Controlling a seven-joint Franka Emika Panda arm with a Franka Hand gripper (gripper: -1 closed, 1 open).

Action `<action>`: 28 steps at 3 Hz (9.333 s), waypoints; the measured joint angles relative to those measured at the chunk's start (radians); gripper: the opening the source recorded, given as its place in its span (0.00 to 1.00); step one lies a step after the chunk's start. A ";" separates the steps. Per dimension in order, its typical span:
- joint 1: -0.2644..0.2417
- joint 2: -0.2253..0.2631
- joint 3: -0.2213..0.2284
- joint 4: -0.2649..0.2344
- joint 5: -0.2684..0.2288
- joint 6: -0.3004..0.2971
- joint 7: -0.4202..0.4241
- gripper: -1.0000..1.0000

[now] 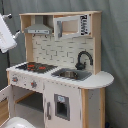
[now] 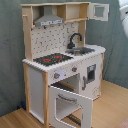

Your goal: Play with the kitchen

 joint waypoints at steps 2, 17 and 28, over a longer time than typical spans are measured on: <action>0.074 -0.001 -0.053 -0.011 0.034 -0.197 -0.003 1.00; 0.141 0.194 -0.689 -0.208 0.118 0.626 0.013 0.00; 0.137 0.939 -0.368 0.256 0.119 0.807 0.088 0.00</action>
